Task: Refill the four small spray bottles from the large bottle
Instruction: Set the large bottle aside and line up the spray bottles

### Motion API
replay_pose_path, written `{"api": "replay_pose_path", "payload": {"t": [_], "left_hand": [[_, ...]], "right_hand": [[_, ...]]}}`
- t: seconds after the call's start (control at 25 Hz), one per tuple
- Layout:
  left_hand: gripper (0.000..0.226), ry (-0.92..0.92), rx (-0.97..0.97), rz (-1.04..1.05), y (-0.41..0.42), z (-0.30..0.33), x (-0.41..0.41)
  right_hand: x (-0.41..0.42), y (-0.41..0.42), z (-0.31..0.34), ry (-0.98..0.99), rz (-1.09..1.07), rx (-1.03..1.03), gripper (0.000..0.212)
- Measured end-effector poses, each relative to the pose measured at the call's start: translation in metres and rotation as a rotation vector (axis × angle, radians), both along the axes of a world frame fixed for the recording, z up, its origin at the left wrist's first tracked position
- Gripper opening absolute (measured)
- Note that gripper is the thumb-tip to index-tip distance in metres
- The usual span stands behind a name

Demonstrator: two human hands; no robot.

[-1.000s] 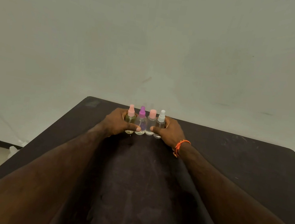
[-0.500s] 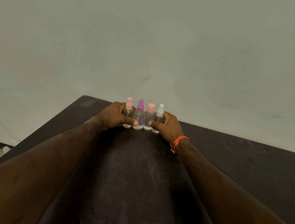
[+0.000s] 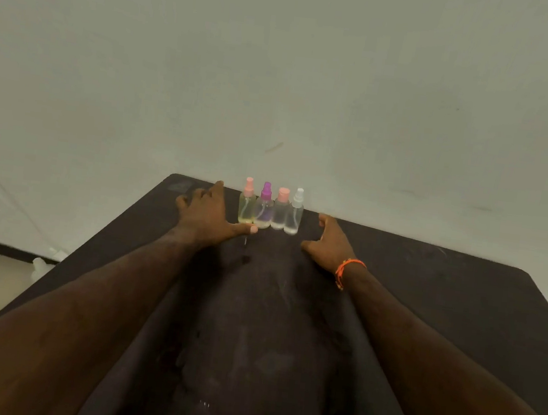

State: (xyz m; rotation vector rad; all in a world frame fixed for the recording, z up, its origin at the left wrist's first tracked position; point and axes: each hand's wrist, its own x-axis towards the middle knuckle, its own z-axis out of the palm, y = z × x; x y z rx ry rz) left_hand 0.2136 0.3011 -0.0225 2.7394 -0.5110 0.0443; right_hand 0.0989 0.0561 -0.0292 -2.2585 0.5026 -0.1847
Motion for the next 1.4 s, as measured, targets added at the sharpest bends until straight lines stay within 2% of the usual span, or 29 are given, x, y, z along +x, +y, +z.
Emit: {"api": "replay_pose_path", "payload": {"t": [0.12,0.28,0.52,0.6,0.76,1.0,1.08,1.2,1.28,1.4], "left_hand": [[0.128,-0.06,0.221,-0.083,0.014,0.011,-0.052],[0.119,-0.086,0.267,-0.156,0.028,0.027,-0.132],[0.114,-0.163,0.28,-0.302,0.033,0.042,-0.248],[0.113,-0.18,0.281,-0.346,0.031,0.042,-0.281],[0.114,-0.221,0.291,-0.441,0.022,0.037,-0.332],[0.106,-0.282,0.253,-0.519,-0.002,0.038,-0.369],[0.101,-0.281,0.253,-0.566,-0.012,0.041,-0.376],[0.106,-0.249,0.257,-0.628,-0.032,0.048,-0.383],[0.11,-0.227,0.238,-0.657,-0.05,0.051,-0.388],[0.114,-0.187,0.194,-0.691,-0.082,0.055,-0.398]], "right_hand": [[-0.048,0.007,0.013,0.097,-0.006,-0.076,0.091],[-0.124,0.036,0.037,0.092,-0.004,-0.119,0.09],[-0.244,0.076,0.06,0.042,0.066,-0.576,0.078],[-0.28,0.086,0.06,0.032,0.07,-0.67,0.075],[-0.338,0.092,0.052,0.06,0.07,-0.709,0.075],[-0.376,0.087,0.051,0.053,0.058,-0.682,0.074],[-0.383,0.082,0.056,0.003,0.044,-0.709,0.067],[-0.399,0.067,0.071,-0.179,-0.068,-0.866,0.057],[-0.413,0.051,0.082,-0.311,-0.189,-0.935,0.062],[-0.435,0.02,0.088,-0.375,-0.329,-0.819,0.075]]}}
